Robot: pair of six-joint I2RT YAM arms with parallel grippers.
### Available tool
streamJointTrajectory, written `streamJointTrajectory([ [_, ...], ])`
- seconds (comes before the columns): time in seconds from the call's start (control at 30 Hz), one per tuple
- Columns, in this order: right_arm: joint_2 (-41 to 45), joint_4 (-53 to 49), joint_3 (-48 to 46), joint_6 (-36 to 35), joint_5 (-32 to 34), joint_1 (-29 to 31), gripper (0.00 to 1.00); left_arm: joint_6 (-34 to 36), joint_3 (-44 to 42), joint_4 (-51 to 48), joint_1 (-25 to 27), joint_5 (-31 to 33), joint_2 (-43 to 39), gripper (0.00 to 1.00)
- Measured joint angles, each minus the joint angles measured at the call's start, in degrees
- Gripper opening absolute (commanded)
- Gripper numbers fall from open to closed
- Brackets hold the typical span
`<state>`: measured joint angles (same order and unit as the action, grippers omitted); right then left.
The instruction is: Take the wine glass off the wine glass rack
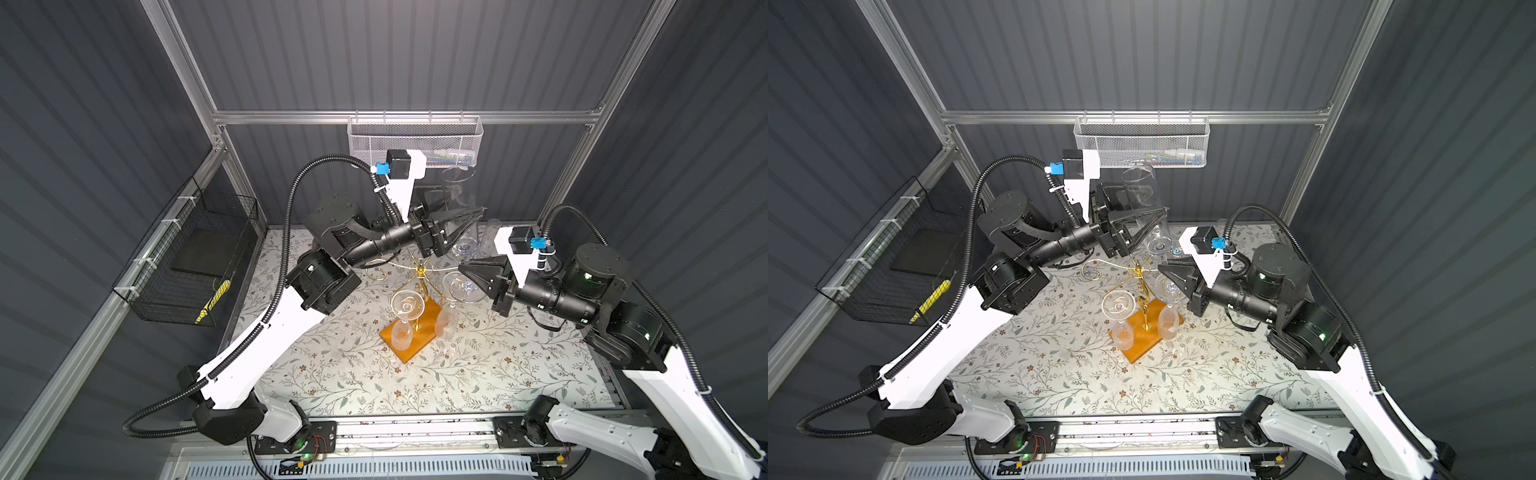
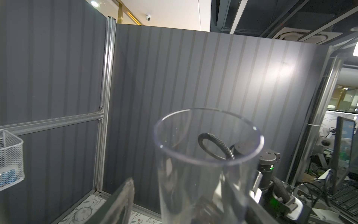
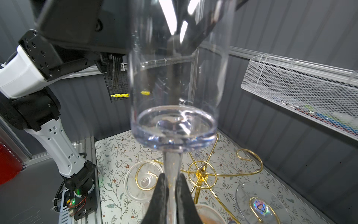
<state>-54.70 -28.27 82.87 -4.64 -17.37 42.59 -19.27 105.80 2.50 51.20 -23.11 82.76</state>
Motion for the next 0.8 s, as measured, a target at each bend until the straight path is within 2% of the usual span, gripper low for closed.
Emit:
streamJointTrajectory([
  [0.27,-0.39,0.07,-0.02,-1.33,1.42,1.14,0.00,-2.45,0.00,1.40,-0.20,-1.44,0.00,0.61],
  [0.4,-0.55,0.79,-0.17,-1.64,1.97,1.62,0.00,-3.32,-0.11,1.90,-0.20,-2.10,0.00,0.51],
  [0.7,-0.96,1.70,-0.17,-1.60,2.86,2.51,0.00,-3.72,-0.24,3.06,-0.31,-3.37,0.00,0.37],
  [0.8,-0.96,1.73,-0.17,-1.60,3.13,2.64,0.00,-3.72,-0.50,3.58,-0.37,-3.61,0.00,0.36],
])
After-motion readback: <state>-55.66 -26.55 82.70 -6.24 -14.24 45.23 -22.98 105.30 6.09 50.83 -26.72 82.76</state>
